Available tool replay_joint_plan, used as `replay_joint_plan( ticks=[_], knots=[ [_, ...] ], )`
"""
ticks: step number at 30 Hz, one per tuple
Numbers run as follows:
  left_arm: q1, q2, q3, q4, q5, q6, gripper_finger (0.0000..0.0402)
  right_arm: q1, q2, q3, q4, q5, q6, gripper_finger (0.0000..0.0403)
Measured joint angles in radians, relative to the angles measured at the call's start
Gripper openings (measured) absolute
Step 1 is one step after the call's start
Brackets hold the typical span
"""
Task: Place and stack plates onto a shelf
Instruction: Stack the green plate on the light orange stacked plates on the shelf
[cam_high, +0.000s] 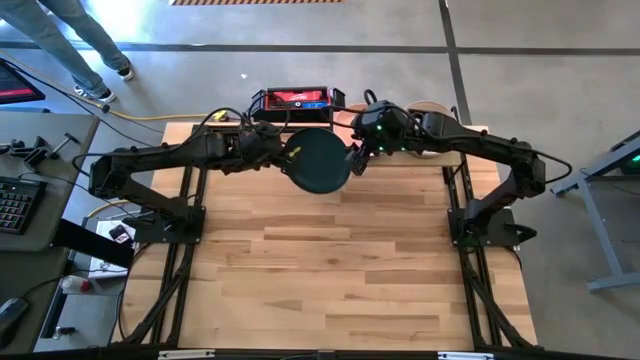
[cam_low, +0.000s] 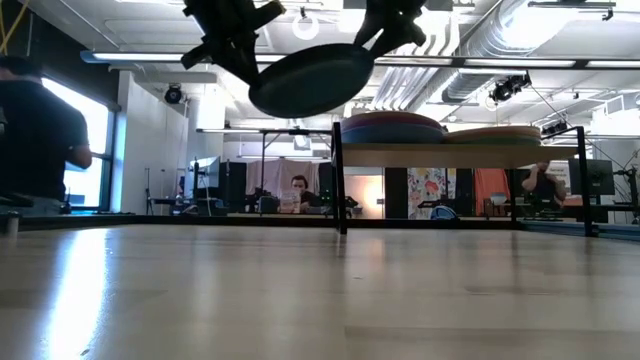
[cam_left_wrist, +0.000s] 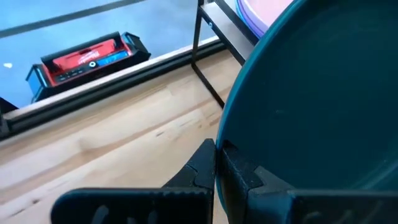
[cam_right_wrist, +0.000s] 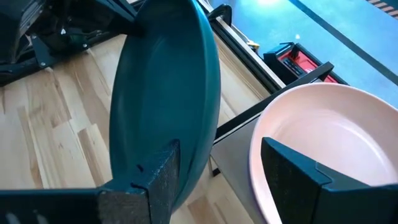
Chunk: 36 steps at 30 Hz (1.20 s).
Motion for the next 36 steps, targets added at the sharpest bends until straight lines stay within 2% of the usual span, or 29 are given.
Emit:
replay_joint_plan(
  ticks=[9,17,24,32,36],
  knots=[
    [0.000,0.000,0.000,0.109,-0.017,0.103,0.0000,0.000,0.037,0.000,-0.002,0.032,0.041,0.0194],
    [0.006,0.000,0.000,0.061,-0.019,0.157,0.0000,0.018,0.037,0.000,0.000,0.029,0.089,0.0089],
    [0.006,0.000,0.000,0.060,-0.025,0.200,0.0001,0.018,0.038,0.000,-0.002,0.035,0.153,0.0013],
    [0.006,0.000,0.001,0.091,-0.024,0.290,0.0015,0.020,0.038,0.000,-0.016,0.059,0.259,0.0004],
    [0.007,0.000,0.001,0.110,0.009,0.359,0.0022,0.027,0.038,0.000,-0.042,0.080,0.299,0.0002]
  ],
)
